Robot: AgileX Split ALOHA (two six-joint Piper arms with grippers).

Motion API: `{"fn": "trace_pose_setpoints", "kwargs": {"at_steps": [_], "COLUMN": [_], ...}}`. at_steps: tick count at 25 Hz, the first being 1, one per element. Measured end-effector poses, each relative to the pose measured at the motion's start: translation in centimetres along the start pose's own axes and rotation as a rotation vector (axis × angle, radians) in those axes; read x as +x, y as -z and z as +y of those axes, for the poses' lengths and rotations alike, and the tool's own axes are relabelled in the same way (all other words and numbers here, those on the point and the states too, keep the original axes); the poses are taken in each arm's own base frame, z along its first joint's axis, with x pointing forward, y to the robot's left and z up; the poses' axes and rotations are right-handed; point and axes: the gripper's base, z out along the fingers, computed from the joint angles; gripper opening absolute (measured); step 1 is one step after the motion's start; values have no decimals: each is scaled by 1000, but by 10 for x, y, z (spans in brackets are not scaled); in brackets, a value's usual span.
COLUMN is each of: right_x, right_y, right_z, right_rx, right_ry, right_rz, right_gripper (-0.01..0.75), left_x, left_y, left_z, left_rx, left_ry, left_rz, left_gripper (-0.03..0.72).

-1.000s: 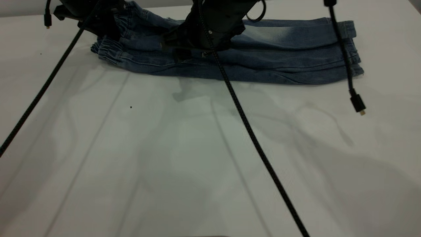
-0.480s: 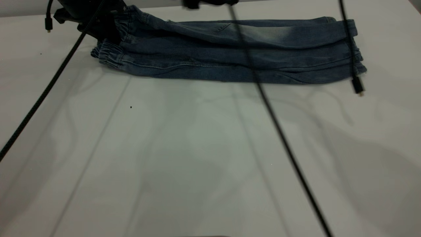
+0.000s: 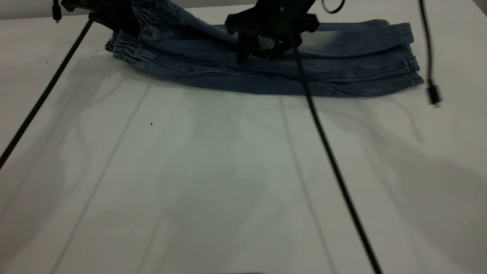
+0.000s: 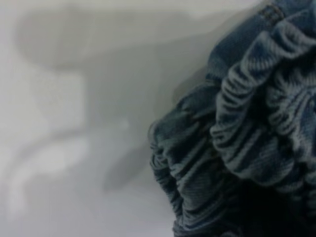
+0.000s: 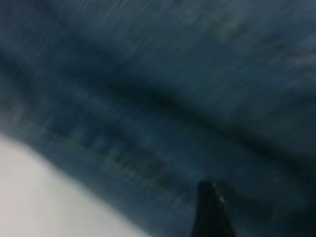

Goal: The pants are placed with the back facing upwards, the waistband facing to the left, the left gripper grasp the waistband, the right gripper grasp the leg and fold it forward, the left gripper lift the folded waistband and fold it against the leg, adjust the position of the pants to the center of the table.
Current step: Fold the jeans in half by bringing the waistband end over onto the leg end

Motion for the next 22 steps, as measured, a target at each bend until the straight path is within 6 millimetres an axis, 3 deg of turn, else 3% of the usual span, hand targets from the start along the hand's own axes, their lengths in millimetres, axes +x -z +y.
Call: {"fn": "trace_pose_setpoints", "kwargs": {"at_steps": [6, 11, 19, 22], "right_x": [0, -9, -10, -25], "right_y": [0, -1, -28, -21], "right_z": [13, 16, -9, -17], "right_rx": [-103, -140, 15, 101], "right_ry": [11, 4, -41, -9], "right_rz": [-6, -112, -320, -427], "right_gripper": [391, 390, 390, 390], "left_x": [-1, 0, 2, 3], "left_y": [1, 1, 1, 1], "left_z": [-1, -2, -4, -4], "left_rx": [4, 9, 35, 36], "left_ry": [-1, 1, 16, 17], "left_rz": [3, 12, 36, 39], "left_gripper": [81, 81, 81, 81]}}
